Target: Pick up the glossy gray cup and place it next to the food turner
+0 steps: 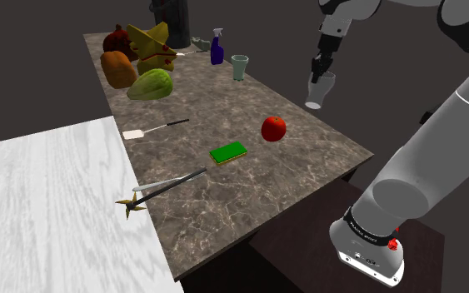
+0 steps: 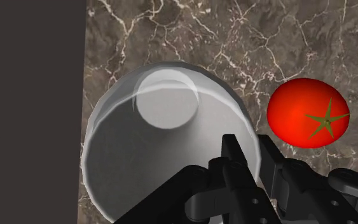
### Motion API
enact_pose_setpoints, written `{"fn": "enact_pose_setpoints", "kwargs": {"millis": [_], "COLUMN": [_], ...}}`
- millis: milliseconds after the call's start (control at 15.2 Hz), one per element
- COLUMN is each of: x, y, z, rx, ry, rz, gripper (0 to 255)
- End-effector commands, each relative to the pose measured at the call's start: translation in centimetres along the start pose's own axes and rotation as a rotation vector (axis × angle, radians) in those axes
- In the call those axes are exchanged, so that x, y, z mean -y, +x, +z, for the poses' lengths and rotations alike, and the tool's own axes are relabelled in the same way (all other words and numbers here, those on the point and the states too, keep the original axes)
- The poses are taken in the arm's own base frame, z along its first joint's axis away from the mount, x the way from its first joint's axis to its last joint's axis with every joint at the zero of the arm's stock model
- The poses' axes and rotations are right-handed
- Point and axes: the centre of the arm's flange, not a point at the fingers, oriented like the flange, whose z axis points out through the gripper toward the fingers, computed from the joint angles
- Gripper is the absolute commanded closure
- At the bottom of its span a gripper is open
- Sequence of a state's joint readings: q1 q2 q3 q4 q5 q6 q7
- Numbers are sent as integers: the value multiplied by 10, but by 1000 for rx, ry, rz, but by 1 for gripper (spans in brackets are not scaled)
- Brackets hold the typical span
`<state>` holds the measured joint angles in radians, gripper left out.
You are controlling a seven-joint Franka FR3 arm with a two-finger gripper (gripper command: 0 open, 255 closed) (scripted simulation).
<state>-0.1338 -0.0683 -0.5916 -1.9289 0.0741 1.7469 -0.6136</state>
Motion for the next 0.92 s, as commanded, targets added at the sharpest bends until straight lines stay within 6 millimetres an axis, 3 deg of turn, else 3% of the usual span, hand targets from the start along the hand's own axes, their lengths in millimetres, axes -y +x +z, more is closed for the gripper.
{"fn": "enact_pose_setpoints", "kwargs": {"millis": [0,858], "x": [1,12], "y": [-1,-3], "z": [-11,-79], "rx": [0,0], "ry": [0,0], "rz": [0,0], "gripper": [255,255]}}
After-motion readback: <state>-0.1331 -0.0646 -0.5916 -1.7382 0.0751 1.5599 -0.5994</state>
